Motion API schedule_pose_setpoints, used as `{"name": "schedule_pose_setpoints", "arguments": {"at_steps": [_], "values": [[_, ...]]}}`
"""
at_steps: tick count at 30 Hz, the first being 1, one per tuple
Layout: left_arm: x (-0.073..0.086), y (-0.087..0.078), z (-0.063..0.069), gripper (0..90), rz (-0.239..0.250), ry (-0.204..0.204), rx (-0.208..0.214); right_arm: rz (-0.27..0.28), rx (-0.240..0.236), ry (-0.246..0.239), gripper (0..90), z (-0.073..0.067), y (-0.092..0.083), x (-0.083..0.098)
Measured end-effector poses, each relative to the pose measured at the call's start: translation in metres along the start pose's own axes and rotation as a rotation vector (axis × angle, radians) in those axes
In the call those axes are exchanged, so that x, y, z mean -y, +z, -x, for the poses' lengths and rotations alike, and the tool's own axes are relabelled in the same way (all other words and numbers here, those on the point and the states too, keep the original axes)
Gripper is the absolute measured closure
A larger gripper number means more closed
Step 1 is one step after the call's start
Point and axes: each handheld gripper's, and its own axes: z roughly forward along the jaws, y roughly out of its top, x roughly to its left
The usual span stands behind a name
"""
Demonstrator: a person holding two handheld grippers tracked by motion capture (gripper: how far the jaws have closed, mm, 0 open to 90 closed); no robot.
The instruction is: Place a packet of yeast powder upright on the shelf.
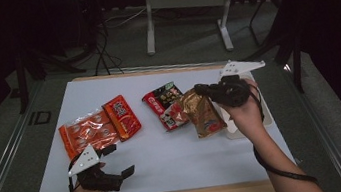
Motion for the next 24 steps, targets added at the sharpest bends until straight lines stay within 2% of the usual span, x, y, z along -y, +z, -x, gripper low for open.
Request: {"name": "schedule_pose_setpoints", "arguments": {"at_steps": [10, 24], "values": [[0.0, 0.001, 0.0, 1.7, -0.001, -0.002, 0.0, 0.034, 0.053, 0.016, 89.2, 0.025, -0.004, -0.02], [0.001, 0.001, -0.001, 1.7, 0.002, -0.011, -0.006, 0.052, 0.141, 0.05, 89.1, 0.068, -0.009, -0.038]]}}
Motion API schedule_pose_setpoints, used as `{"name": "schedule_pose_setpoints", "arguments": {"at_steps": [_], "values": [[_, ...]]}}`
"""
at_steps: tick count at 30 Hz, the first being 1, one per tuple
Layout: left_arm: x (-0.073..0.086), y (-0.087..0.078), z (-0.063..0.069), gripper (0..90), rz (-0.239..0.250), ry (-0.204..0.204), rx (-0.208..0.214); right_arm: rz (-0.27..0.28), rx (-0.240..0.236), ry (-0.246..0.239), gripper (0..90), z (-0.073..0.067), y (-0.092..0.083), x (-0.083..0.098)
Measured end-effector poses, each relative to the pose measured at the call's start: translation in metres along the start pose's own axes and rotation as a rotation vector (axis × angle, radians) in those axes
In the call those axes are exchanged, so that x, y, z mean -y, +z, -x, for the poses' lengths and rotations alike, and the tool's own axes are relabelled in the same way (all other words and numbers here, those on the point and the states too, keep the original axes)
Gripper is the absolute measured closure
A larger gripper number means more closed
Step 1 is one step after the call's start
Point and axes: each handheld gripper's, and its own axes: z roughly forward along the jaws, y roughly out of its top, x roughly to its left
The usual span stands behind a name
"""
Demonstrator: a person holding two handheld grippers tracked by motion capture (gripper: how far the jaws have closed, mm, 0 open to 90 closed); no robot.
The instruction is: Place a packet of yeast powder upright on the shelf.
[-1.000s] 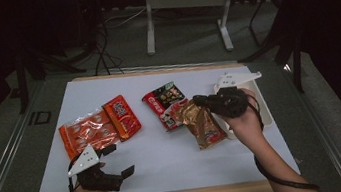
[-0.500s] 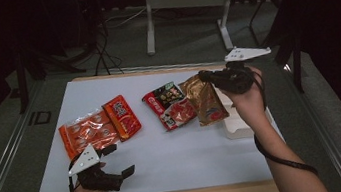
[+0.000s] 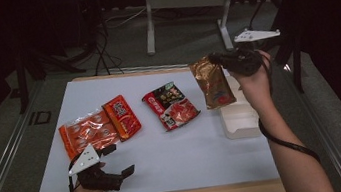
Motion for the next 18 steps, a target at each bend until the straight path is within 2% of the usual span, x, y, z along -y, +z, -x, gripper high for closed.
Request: {"name": "schedule_pose_setpoints", "arguments": {"at_steps": [10, 18], "values": [[0.001, 0.0, -0.001, 1.7, 0.0, -0.003, -0.005, 0.012, 0.043, 0.034, 89.2, 0.032, -0.001, -0.012], [0.001, -0.001, -0.002, 1.7, 0.008, -0.013, -0.012, 0.017, 0.064, 0.065, 89.2, 0.055, 0.006, -0.013]]}}
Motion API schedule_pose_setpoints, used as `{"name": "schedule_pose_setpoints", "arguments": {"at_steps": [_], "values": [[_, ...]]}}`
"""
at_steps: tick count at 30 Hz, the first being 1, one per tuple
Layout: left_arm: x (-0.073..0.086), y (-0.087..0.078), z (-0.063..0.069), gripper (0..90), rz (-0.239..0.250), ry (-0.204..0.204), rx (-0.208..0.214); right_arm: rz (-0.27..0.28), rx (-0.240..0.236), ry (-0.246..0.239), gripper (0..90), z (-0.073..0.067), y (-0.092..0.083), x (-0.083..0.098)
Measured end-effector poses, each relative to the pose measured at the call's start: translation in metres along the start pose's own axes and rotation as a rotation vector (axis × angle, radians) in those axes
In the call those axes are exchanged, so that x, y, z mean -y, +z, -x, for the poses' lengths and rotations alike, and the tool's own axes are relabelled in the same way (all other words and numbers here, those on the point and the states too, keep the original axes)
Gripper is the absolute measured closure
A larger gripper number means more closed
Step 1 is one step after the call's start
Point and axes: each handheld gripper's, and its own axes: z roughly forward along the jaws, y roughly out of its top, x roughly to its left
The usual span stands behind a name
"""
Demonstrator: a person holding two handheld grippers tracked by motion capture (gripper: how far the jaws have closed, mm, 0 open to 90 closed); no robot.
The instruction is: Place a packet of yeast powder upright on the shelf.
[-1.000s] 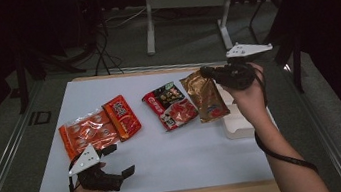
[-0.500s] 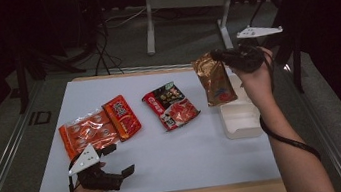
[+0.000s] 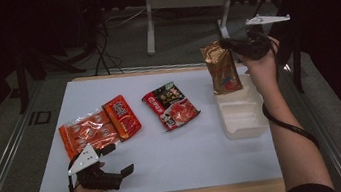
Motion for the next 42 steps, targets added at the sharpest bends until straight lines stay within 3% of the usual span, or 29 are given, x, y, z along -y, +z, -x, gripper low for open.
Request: {"name": "schedule_pose_setpoints", "arguments": {"at_steps": [10, 18, 24, 25, 30, 35, 42], "values": [[0.001, -0.002, 0.001, 1.7, 0.003, -0.008, -0.02, 0.02, 0.049, 0.074, 89.1, 0.034, 0.014, 0.006], [0.002, -0.003, 0.001, 1.7, -0.001, -0.013, -0.021, 0.028, 0.084, 0.107, 89.1, 0.059, 0.024, 0.014], [0.002, -0.002, 0.003, 1.7, -0.011, -0.01, -0.019, 0.023, 0.093, 0.106, 89.1, 0.067, 0.03, 0.018], [0.002, -0.002, 0.003, 1.6, -0.013, -0.005, -0.019, 0.009, 0.11, 0.101, 89.1, 0.072, 0.038, 0.023], [0.002, -0.002, 0.003, 1.7, -0.014, -0.003, -0.018, 0.013, 0.09, 0.136, 89.0, 0.08, 0.046, 0.034], [0.002, -0.002, 0.003, 1.7, -0.013, -0.005, -0.018, 0.002, 0.095, 0.133, 88.9, 0.082, 0.049, 0.039], [0.002, -0.002, 0.003, 1.7, -0.013, -0.001, -0.021, -0.005, 0.089, 0.18, 88.8, 0.086, 0.05, 0.059]]}}
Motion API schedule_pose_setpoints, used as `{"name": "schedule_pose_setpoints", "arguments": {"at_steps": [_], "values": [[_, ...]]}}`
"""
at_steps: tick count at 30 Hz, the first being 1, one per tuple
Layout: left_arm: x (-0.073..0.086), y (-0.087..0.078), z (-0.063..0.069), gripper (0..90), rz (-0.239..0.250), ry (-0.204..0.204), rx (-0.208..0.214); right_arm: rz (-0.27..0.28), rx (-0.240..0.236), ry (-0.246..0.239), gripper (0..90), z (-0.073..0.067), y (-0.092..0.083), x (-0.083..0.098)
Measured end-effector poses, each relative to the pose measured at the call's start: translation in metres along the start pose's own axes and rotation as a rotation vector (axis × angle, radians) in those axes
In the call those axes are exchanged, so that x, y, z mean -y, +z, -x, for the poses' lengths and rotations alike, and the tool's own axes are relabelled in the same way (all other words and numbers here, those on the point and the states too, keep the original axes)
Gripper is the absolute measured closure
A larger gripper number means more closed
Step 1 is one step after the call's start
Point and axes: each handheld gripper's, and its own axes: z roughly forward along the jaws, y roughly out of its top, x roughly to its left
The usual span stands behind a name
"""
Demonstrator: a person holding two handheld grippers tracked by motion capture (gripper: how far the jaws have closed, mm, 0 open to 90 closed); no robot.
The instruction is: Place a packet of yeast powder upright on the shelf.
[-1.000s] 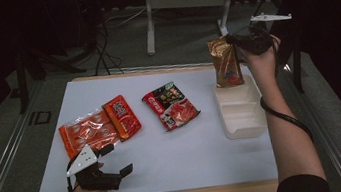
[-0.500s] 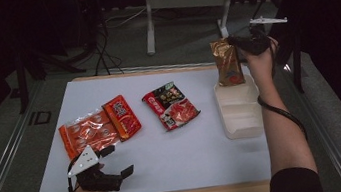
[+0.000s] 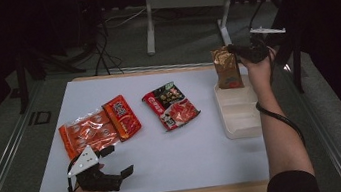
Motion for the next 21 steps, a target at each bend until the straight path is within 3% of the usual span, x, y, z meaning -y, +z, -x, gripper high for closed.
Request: {"name": "schedule_pose_setpoints", "arguments": {"at_steps": [6, 11, 16, 21], "values": [[0.0, 0.0, 0.0, 1.7, 0.0, 0.001, -0.001, -0.016, 0.012, 0.021, 88.4, 0.006, 0.0, 0.013], [0.0, 0.0, 0.0, 1.7, 0.0, 0.001, -0.001, -0.054, 0.04, 0.005, 87.6, 0.009, 0.003, 0.026], [0.0, 0.0, 0.001, 1.6, -0.002, 0.003, 0.0, -0.04, 0.055, 0.019, 87.0, 0.012, 0.0, 0.031], [0.0, 0.001, 0.001, 1.6, -0.007, 0.005, 0.002, -0.038, 0.12, 0.044, 80.7, 0.017, -0.008, 0.032]]}}
